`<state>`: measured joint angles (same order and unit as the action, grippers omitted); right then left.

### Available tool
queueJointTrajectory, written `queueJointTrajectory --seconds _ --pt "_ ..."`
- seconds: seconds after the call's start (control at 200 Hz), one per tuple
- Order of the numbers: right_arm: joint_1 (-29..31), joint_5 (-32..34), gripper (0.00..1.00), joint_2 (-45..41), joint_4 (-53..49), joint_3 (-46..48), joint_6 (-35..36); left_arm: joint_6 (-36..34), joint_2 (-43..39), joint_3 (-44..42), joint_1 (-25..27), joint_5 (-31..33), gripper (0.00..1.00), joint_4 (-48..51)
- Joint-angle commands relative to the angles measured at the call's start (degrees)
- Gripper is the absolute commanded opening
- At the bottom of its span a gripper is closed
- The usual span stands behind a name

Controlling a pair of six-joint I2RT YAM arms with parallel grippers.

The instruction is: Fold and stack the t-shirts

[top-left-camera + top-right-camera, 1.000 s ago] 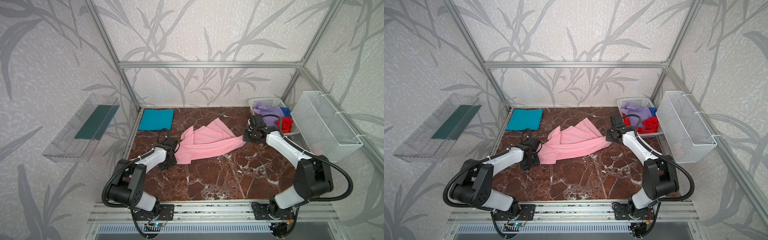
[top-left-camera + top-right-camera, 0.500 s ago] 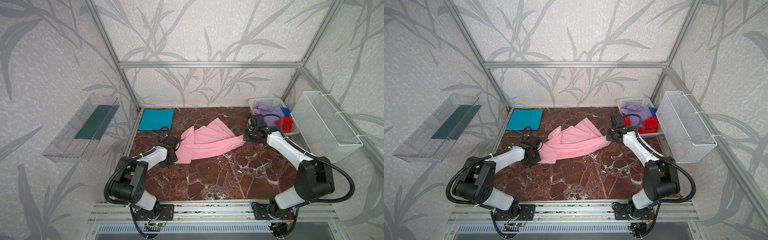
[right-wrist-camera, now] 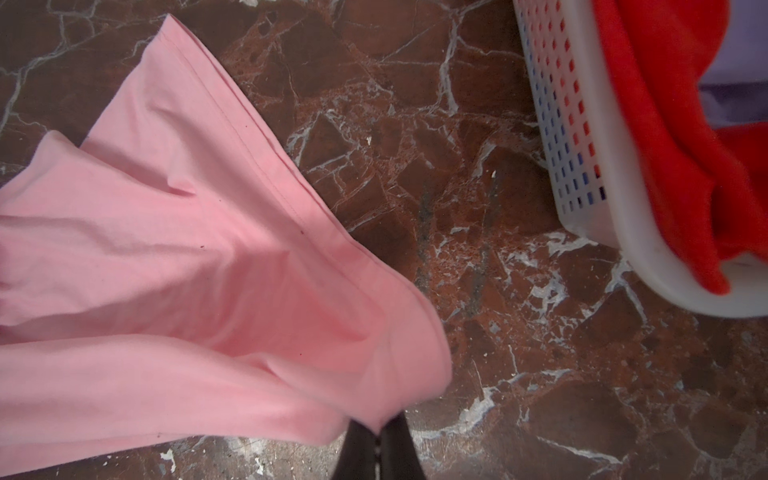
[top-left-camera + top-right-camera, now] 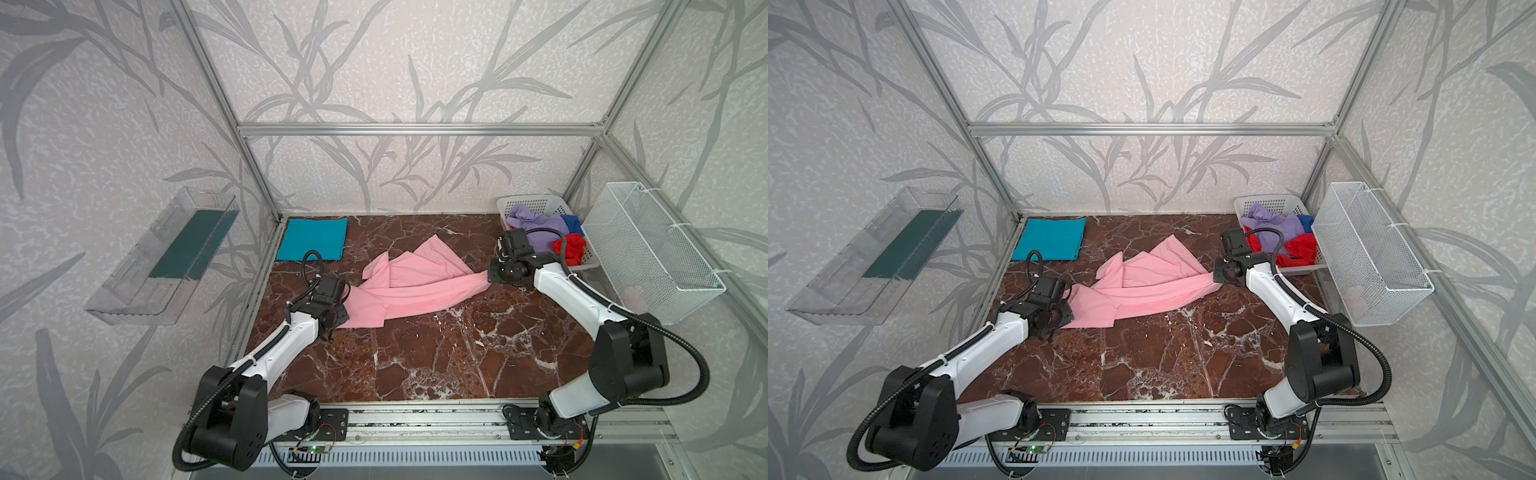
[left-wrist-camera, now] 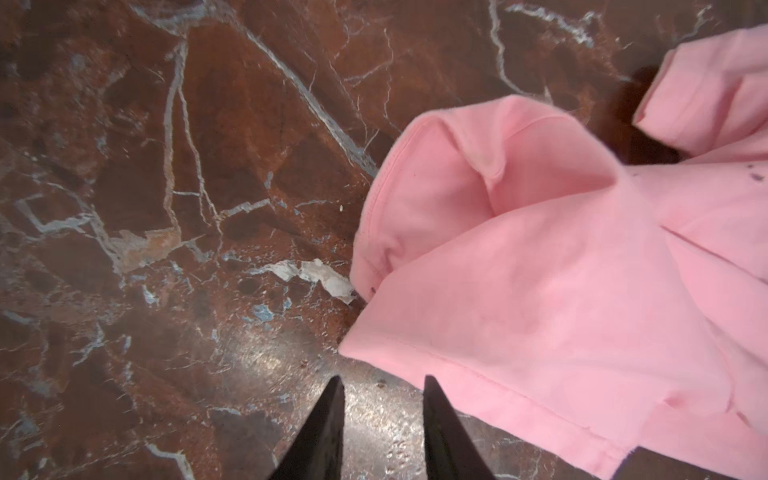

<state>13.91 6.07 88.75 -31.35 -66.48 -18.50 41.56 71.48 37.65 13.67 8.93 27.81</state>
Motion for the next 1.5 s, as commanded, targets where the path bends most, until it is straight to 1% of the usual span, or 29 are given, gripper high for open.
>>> queueJointTrajectory --seconds 0.0,0.05,0.115,0.35,0.475,0.515,0.565,0.615,0.645,0.805,0.925,1.015,1.07,1.12,1.16,1.205,1.26,1.34,1.405,1.46,1.465,1.495 --pt "-0.38 1.31 0.0 -1.89 -1.0 -1.31 0.63 0.73 2.16 -1.42 -0.48 -1.27 0.4 -4.47" --pt "-0.45 1.23 0.0 -2.09 -1.09 -1.33 0.66 0.63 3.17 -1.92 -0.64 -1.28 0.46 -5.52" --pt "-0.46 1.23 0.0 -2.14 -1.17 -1.26 0.66 0.63 4.49 -2.28 -0.99 -1.41 0.48 -6.45" --pt "-0.65 1.06 0.0 -2.09 -1.23 -1.37 0.49 0.8 8.01 -4.22 -1.45 -2.34 0.46 -9.39" --pt "-0.84 1.05 0.0 -2.0 -1.52 -1.72 0.48 0.3 9.8 -4.02 -2.0 -2.81 0.42 -9.42" --pt "-0.82 1.07 0.0 -2.02 -1.63 -1.81 0.48 0.04 10.22 -3.5 -2.23 -3.12 0.38 -8.76" --pt "-0.89 1.12 0.0 -2.09 -1.74 -1.9 0.48 -0.08 10.68 -2.85 -2.45 -3.28 0.25 -8.16" --pt "-0.93 1.14 0.0 -2.26 -1.86 -1.88 0.4 -0.16 10.87 -2.09 -2.7 -3.58 0.08 -7.56" --pt "-0.96 1.14 0.0 -2.48 -1.9 -1.81 0.4 -0.25 10.7 -1.62 -2.79 -3.93 0.0 -7.09" --pt "-0.92 0.39 0.0 -3.79 -3.34 -0.69 0.09 -0.35 7.01 0.91 -2.86 -6.06 0.0 -3.01" --pt "-0.68 -2.82 0.0 -5.72 -5.83 2.76 -1.06 0.27 1.58 2.25 -2.77 -9.63 0.0 2.41" --pt "0.42 -4.48 0.0 -6.94 -4.28 8.42 -2.01 0.63 -2.41 0.31 -2.68 -13.07 0.0 1.64" --pt "1.08 -4.66 0.0 -6.06 -3.69 10.39 -2.23 1.28 -3.57 -0.46 -2.7 -12.86 0.0 0.25" --pt "1.42 -4.85 0.0 -4.44 -2.99 10.84 -2.53 1.21 -3.08 0.63 -2.77 -11.71 0.0 -0.57" --pt "1.69 -5.81 0.0 -2.37 -2.29 9.87 -2.91 0.39 -1.34 3.05 -2.83 -11.11 0.0 -1.24" --pt "2.26 -6.06 0.0 -0.41 -1.74 7.75 -3.19 -0.81 1.97 7.8 -2.86 -10.77 0.0 -1.06" --pt "3.14 -5.58 0.0 2.52 -0.96 3.44 -3.21 -2.24 6.8 15.55 -2.86 -11.41 0.0 -0.45" --pt "3.62 -5.7 0.0 7.48 -1.78 -6.7 -3.03 -3.77 13.82 28.51 -2.86 -13.17 0.0 0.45" --pt "3.95 -6.06 0.0 12.11 -3.54 -17.74 -2.97 -5.62 19.38 41.34 -2.82 -14.23 0.0 1.86" --pt "4.51 -5.71 0.0 15.24 -6.32 -27.87 -2.39 -7.69 23.96 55.4 -2.81 -14.46 0.0 5.67" --pt "4.71 -5.51 0.0 15.75 -6.87 -29.84 -2.26 -7.93 24.49 56.73 -2.84 -14.42 0.0 6.06" --pt "5.06 -4.85 0.0 17.0 -8.07 -34.46 -1.88 -8.96 27.22 64.64 -2.81 -14.35 0.0 8.82"
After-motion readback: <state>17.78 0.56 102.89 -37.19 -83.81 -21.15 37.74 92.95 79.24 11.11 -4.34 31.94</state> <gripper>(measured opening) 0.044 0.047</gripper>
